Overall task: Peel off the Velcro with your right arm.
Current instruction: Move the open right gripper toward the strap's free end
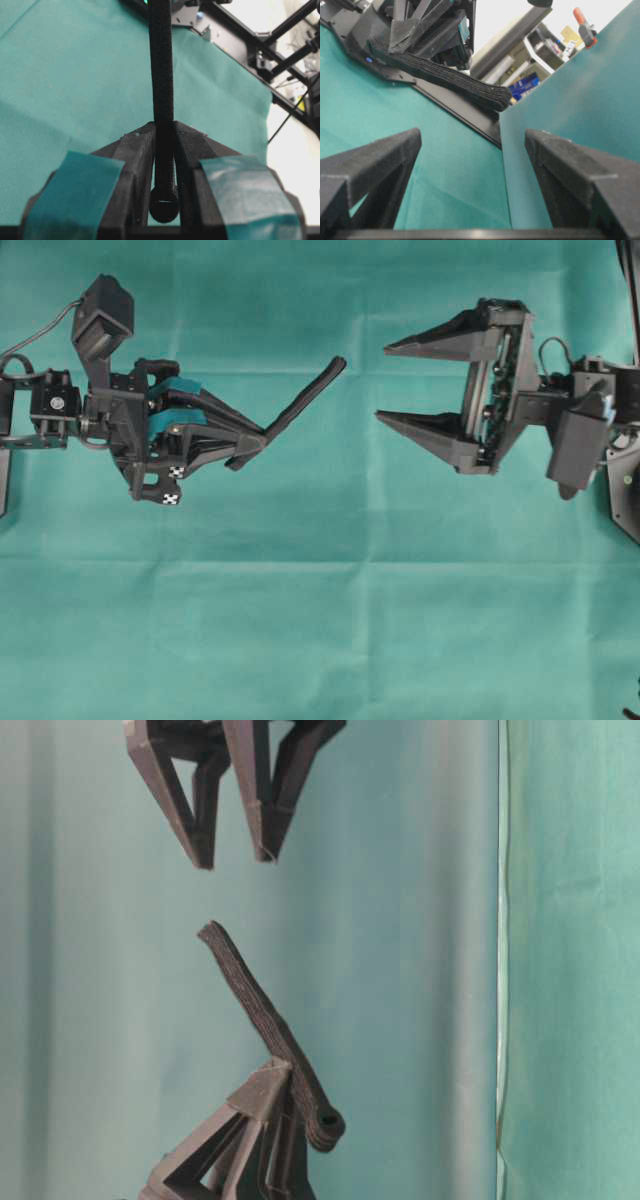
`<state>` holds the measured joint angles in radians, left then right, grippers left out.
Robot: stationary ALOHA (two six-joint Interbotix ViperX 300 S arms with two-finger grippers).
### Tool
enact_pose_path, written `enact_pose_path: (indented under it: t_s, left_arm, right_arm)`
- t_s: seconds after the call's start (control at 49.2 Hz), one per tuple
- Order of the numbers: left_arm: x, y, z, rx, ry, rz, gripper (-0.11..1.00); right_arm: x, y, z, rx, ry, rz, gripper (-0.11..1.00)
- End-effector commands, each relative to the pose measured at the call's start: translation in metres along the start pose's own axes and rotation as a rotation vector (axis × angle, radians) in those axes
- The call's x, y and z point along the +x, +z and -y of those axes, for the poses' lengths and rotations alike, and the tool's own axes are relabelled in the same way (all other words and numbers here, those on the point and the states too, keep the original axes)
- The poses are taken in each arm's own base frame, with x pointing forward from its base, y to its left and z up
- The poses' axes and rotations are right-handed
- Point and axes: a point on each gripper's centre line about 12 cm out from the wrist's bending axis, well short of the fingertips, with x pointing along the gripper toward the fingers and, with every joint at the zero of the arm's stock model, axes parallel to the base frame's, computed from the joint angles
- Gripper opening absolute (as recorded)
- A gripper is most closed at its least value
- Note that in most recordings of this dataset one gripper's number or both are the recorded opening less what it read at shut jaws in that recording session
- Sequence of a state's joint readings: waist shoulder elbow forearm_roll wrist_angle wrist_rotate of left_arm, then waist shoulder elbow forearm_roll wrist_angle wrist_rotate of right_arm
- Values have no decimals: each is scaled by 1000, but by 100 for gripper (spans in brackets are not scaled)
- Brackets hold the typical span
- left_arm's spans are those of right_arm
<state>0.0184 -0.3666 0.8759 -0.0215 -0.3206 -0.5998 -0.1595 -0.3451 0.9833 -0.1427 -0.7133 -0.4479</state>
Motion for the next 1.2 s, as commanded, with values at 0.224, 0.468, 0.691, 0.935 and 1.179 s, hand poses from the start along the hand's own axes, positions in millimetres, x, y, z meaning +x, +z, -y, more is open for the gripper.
enact_pose_path:
  t_s: [0.224, 0.468, 0.691, 0.935, 1.179]
  left_arm:
    - [-1, 6, 4, -2, -15, 23, 10]
    - [-1, 5, 3, -2, -15, 22, 10]
    - [-1, 5, 3, 0, -14, 20, 10]
    - [-1, 5, 3, 0, -15, 22, 10]
    - [-2, 4, 3, -2, -13, 19, 10]
  right_arm:
    - [16, 5, 6, -1, -25, 42, 68]
    - [23, 3, 5, -8, -28, 53, 68]
    - [28, 1, 4, -7, -25, 51, 68]
    - [29, 0, 3, -8, -27, 57, 68]
    - [31, 0, 2, -15, -24, 68, 68]
